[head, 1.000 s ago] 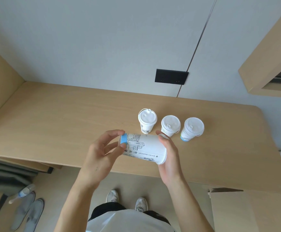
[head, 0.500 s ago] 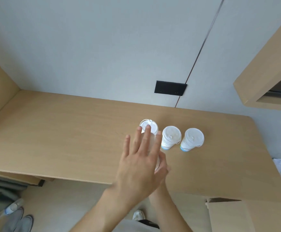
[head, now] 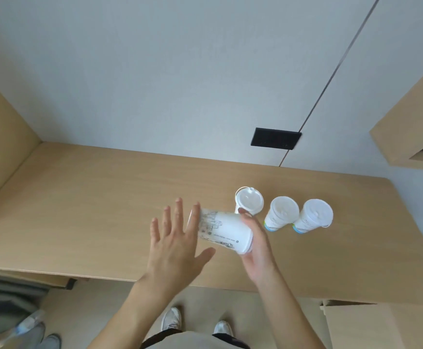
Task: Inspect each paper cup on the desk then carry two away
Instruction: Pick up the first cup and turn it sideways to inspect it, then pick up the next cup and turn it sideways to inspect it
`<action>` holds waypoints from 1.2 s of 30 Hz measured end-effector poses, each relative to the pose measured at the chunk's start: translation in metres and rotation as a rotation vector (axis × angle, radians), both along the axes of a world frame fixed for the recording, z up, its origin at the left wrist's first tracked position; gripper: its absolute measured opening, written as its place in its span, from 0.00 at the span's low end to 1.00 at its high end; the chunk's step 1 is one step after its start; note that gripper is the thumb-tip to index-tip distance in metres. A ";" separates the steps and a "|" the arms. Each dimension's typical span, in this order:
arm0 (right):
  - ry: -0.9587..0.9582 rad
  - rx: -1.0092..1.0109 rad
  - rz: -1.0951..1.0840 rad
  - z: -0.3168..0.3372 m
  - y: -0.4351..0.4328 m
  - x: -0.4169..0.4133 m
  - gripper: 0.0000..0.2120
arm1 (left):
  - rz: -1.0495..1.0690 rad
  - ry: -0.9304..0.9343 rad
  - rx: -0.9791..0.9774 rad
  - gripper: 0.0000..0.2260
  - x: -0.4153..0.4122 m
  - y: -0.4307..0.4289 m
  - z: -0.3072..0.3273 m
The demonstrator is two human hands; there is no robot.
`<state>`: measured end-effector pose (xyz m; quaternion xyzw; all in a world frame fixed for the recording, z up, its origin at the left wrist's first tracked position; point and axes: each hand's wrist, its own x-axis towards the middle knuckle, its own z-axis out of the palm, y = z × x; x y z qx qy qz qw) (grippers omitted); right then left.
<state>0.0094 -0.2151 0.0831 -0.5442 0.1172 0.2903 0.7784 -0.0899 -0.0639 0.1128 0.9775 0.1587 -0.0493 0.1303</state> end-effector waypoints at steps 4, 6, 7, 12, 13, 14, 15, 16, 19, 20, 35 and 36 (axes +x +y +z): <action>-0.335 -0.509 0.140 0.012 0.037 0.003 0.24 | -0.027 0.151 -0.111 0.49 0.005 0.022 -0.024; -0.523 -0.677 0.231 0.009 0.061 0.003 0.28 | -0.027 0.160 -0.192 0.52 0.014 0.029 -0.039; -0.615 -0.775 0.272 0.005 0.072 0.004 0.30 | -0.022 0.179 -0.210 0.54 0.018 0.034 -0.047; -0.790 -1.076 0.410 -0.025 0.117 0.012 0.33 | 0.003 0.326 -0.154 0.57 0.039 0.065 -0.084; -0.800 -1.113 0.427 -0.031 0.124 0.013 0.32 | 0.002 0.360 -0.130 0.57 0.042 0.071 -0.091; -0.814 -1.149 0.442 -0.037 0.131 0.015 0.32 | 0.000 0.391 -0.106 0.57 0.045 0.076 -0.097; -0.829 -1.185 0.461 -0.043 0.137 0.017 0.31 | -0.003 0.416 -0.086 0.56 0.047 0.081 -0.102; -0.836 -1.221 0.485 -0.048 0.143 0.018 0.32 | -0.008 0.440 -0.072 0.56 0.050 0.085 -0.107; -0.824 -1.273 0.571 -0.062 0.160 0.024 0.36 | -0.019 0.499 -0.057 0.55 0.057 0.096 -0.123; -0.822 -1.285 0.589 -0.066 0.164 0.025 0.37 | -0.017 0.507 -0.057 0.55 0.059 0.099 -0.128; -0.829 -1.374 0.658 -0.103 0.174 0.025 0.44 | -0.003 0.510 -0.093 0.57 0.057 0.112 -0.142; -0.839 -1.374 0.660 -0.101 0.175 0.024 0.44 | 0.003 0.503 -0.093 0.57 0.055 0.112 -0.140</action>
